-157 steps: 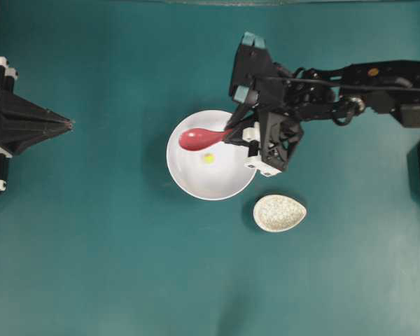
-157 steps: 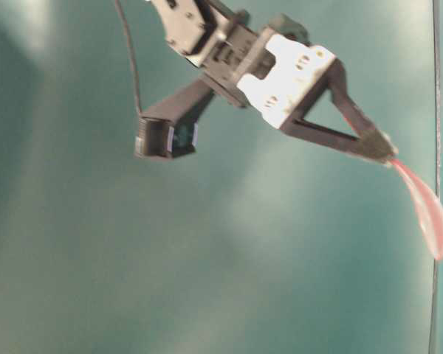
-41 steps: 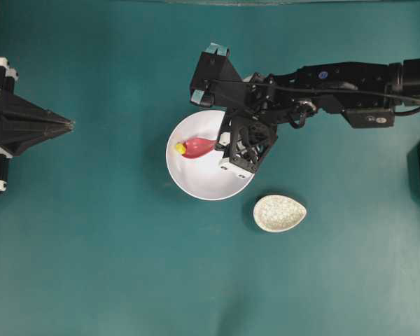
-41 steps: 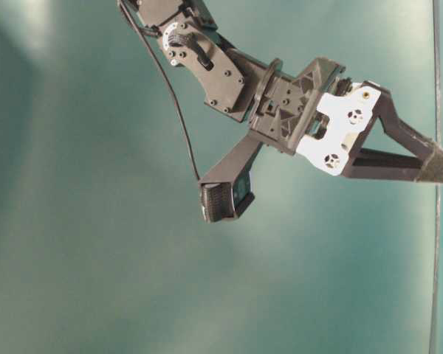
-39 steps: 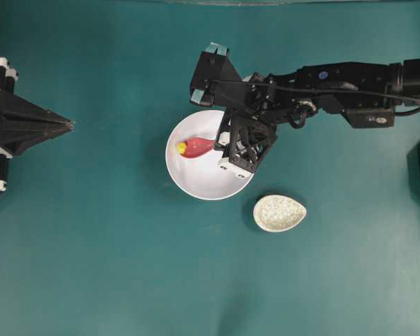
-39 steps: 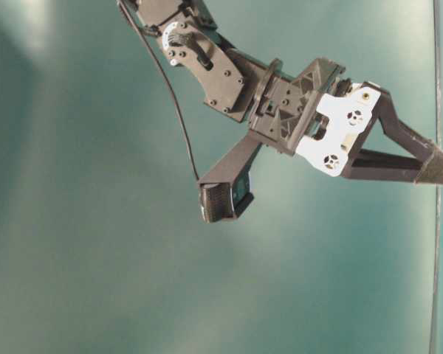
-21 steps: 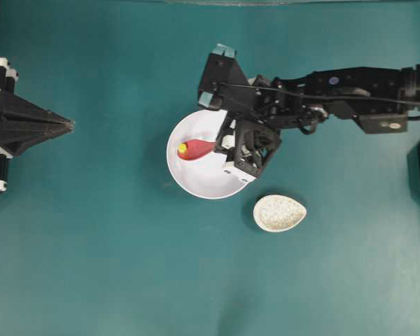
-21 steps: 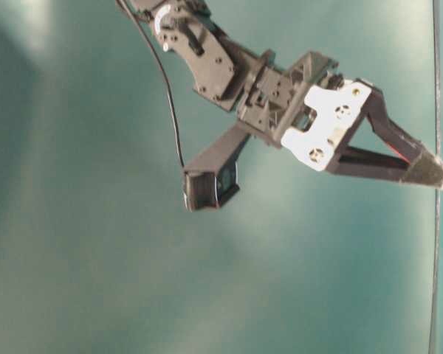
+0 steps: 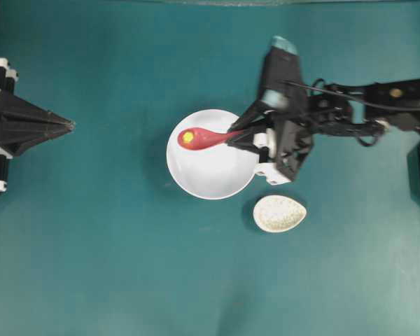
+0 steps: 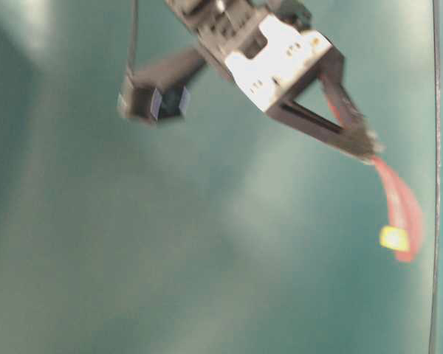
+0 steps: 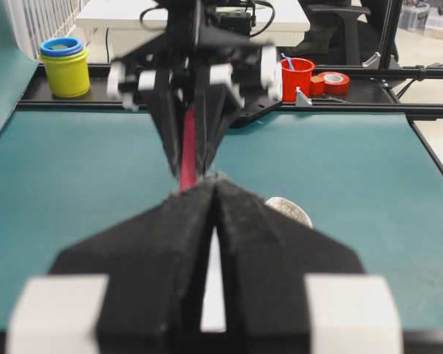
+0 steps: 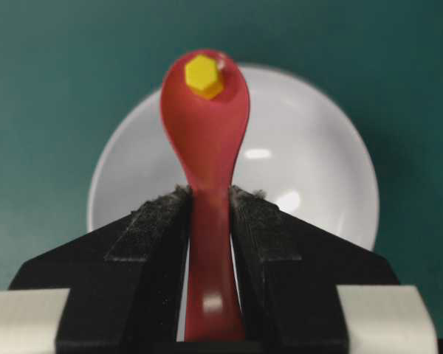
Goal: Scoop the yellow hexagonal prism block from the bowl with a spoon using the right arm.
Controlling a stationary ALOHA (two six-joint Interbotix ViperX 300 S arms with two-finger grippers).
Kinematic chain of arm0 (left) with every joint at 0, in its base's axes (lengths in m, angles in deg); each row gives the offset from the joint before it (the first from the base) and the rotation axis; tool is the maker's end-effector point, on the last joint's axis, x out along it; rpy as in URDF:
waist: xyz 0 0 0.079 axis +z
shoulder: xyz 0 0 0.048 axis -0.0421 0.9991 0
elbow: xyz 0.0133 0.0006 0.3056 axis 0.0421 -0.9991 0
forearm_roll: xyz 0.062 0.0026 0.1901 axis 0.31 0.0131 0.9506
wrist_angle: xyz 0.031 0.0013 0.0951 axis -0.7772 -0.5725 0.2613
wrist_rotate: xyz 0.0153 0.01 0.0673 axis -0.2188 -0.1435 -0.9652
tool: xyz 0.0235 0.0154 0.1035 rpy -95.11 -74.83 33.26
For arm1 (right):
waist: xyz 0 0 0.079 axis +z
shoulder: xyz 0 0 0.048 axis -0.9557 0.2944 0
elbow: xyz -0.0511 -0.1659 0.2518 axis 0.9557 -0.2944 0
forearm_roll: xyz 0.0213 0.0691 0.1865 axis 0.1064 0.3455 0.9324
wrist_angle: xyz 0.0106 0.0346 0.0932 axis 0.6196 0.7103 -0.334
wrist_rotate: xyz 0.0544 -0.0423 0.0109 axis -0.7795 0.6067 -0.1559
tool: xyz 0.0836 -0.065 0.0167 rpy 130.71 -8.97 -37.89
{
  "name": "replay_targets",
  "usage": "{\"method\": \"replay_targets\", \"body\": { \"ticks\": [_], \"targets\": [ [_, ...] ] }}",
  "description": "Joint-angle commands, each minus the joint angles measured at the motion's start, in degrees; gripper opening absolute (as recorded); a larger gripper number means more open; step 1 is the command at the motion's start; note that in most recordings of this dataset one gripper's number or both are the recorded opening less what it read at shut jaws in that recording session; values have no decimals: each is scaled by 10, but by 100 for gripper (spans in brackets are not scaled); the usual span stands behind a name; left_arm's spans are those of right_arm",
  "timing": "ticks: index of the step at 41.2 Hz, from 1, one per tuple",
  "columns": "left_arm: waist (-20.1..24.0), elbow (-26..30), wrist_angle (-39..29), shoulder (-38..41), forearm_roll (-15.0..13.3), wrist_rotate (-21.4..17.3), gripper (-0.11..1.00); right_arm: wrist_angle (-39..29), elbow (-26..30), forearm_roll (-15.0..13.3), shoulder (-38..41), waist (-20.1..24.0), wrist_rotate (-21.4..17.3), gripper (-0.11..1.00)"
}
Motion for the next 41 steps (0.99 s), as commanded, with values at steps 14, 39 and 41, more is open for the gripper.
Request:
{"method": "replay_targets", "body": {
  "ticks": [14, 39, 41],
  "targets": [
    [1, 16, 1, -1, 2, 0, 0, 89, -76, -22, -106, 10, 23, 24],
    [1, 16, 0, -1, 2, 2, 0, 104, -76, -40, -106, 10, 24, 24],
    [0, 16, 0, 0, 2, 3, 0, 104, -76, -40, -106, 10, 24, 24]
  ]
}}
